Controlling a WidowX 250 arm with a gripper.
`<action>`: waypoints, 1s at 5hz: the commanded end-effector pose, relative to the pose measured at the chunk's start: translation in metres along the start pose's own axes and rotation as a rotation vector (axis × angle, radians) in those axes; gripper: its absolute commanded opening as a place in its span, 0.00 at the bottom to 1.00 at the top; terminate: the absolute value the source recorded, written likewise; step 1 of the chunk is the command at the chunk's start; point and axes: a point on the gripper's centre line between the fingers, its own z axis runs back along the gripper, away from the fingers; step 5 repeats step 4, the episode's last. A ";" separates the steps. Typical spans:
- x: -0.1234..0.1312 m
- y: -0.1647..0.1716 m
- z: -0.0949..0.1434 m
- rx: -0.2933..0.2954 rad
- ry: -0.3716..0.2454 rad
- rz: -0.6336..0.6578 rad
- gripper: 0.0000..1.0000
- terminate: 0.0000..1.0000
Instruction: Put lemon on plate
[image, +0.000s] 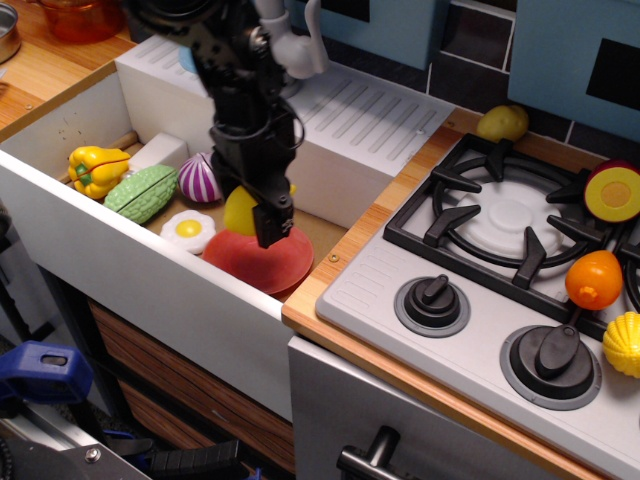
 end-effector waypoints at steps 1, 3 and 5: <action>0.004 0.004 -0.005 0.014 -0.054 -0.026 1.00 0.00; 0.004 0.004 -0.005 0.014 -0.054 -0.026 1.00 0.00; 0.004 0.004 -0.005 0.014 -0.054 -0.026 1.00 1.00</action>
